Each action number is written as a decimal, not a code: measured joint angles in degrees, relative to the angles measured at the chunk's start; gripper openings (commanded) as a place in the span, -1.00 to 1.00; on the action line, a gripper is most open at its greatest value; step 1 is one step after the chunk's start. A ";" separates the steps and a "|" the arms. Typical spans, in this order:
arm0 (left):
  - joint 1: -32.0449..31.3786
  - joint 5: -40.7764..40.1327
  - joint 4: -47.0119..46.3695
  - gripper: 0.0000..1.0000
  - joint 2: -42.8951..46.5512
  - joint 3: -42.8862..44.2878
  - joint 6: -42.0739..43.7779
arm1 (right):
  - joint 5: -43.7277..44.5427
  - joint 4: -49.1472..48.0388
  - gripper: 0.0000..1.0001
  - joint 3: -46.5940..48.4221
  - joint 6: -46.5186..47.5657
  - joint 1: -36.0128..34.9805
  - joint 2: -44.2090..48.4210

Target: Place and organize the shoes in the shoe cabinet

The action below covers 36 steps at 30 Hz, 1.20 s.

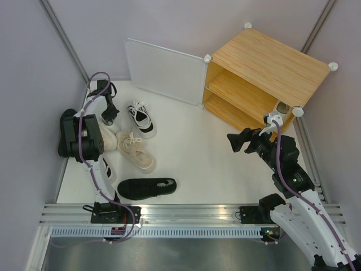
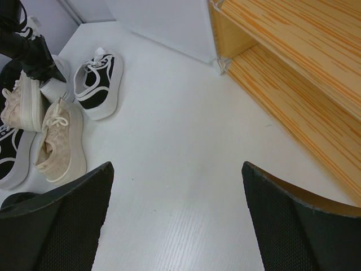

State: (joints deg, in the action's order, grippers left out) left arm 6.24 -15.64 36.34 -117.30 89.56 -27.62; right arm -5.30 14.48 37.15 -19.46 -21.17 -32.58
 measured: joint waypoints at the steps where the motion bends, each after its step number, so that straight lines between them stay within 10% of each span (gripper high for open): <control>1: 0.02 0.04 -0.04 -0.89 -0.02 0.09 0.15 | 0.20 0.07 0.96 0.00 0.02 0.00 0.02; 18: -4.26 -3.45 0.48 -0.95 13.38 2.49 7.48 | 2.47 0.94 0.96 0.00 0.20 0.00 1.64; 36: -44.89 -2.34 3.23 -0.95 26.62 -4.33 8.24 | 11.56 7.98 0.96 3.87 0.31 0.00 7.72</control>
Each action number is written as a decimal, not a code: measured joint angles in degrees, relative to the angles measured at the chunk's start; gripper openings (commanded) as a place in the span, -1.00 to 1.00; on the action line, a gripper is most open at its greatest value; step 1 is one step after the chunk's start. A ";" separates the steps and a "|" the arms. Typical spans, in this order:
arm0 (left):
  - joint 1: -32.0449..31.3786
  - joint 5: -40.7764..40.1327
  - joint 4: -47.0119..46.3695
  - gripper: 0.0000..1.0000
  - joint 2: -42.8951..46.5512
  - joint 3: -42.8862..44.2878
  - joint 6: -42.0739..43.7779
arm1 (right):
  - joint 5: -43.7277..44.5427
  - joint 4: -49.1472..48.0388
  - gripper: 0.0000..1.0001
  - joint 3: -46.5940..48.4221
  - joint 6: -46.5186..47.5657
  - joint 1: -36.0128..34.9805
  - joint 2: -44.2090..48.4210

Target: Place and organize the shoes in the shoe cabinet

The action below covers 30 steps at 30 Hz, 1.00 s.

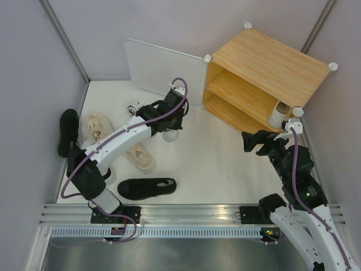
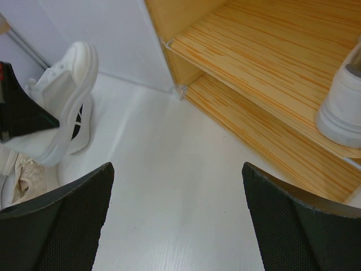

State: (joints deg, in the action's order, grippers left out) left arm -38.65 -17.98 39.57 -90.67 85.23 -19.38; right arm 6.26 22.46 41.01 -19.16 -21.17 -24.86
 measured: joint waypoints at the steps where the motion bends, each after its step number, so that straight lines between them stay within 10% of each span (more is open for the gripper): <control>1: -2.82 0.42 0.70 -0.95 -0.68 -0.28 -0.57 | 0.55 0.46 0.96 0.31 0.04 0.00 0.15; 13: -20.15 3.63 -0.96 -0.92 -23.34 4.17 -2.27 | 3.85 4.17 0.96 0.72 0.09 0.00 0.59; 23: -21.33 7.98 -6.54 0.64 -27.56 6.40 -4.42 | 4.81 7.02 0.95 0.87 -0.11 0.00 0.28; 30: -21.42 7.63 -6.95 1.00 -19.08 3.32 -5.68 | 4.74 7.41 0.96 1.46 -0.63 0.00 -1.27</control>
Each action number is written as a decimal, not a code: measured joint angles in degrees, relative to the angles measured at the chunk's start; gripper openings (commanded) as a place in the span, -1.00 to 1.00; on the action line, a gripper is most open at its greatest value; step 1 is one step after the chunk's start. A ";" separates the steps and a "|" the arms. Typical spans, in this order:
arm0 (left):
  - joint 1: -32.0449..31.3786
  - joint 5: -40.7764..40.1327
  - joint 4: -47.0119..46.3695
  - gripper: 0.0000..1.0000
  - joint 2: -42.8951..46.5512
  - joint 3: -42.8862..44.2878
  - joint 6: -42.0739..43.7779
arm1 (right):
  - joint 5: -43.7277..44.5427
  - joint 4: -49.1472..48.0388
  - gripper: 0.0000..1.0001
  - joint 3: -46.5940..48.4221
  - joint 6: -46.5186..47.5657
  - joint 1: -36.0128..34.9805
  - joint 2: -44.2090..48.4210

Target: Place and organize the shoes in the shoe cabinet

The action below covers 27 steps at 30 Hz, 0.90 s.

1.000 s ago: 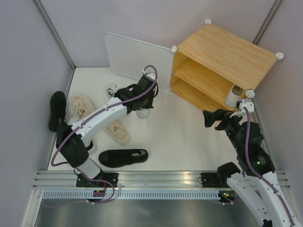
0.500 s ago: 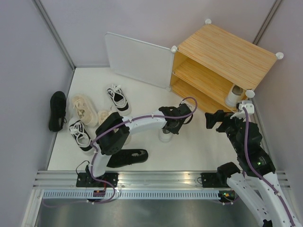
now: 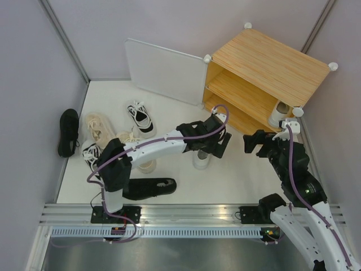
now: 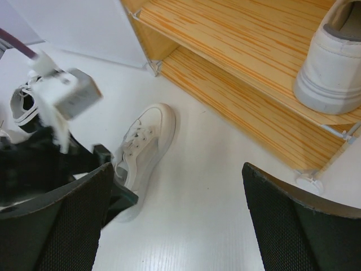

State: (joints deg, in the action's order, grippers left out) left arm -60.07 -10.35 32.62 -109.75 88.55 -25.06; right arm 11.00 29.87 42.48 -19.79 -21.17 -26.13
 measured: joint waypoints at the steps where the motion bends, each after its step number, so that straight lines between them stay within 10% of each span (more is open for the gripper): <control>1: 0.17 -0.04 -0.02 1.00 1.92 -0.22 -0.17 | -0.17 0.02 0.96 0.20 -0.13 0.00 -0.50; 9: 7.30 0.81 -0.20 1.00 17.42 -2.78 -1.14 | -2.75 0.57 0.94 2.29 -0.63 0.00 -6.86; 27: 49.62 7.21 5.29 0.99 40.89 -22.01 1.84 | -9.18 -6.47 0.80 -2.58 -0.31 -14.95 -32.06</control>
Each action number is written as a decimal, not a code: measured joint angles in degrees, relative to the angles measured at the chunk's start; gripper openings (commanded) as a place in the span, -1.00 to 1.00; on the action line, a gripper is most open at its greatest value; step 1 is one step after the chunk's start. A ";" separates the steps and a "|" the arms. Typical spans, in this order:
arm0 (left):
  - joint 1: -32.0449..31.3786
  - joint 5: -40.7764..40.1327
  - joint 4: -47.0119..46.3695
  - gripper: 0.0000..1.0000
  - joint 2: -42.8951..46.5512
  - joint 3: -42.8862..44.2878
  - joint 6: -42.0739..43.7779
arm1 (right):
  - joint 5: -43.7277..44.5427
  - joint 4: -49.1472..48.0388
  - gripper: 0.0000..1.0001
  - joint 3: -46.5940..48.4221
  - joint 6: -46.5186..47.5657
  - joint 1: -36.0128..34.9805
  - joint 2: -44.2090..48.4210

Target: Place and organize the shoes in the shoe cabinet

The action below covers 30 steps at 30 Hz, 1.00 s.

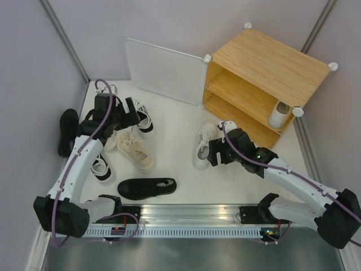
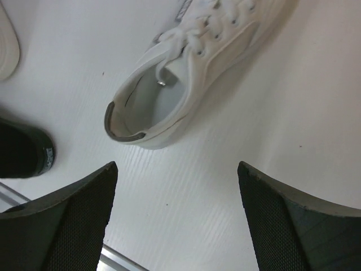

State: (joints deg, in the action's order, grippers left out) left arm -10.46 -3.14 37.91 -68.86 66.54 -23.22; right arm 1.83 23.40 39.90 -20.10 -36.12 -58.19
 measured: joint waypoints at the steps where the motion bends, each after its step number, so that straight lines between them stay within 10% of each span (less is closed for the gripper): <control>1: 0.22 -0.81 -0.15 0.99 1.49 -1.01 0.28 | 0.04 -0.50 0.77 0.09 0.07 -2.19 -1.36; 17: 0.15 -8.79 -0.98 0.97 5.05 -9.99 2.89 | 13.11 -4.81 0.59 11.08 -1.07 -18.10 -21.38; 30: 0.15 -8.81 -1.25 0.97 5.35 -9.99 3.21 | 15.21 -7.96 -0.08 13.16 1.38 -19.02 -32.94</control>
State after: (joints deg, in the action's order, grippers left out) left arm -10.31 -11.94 36.67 -63.51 56.55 -20.01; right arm 17.04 15.44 53.06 -18.72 -55.13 -91.13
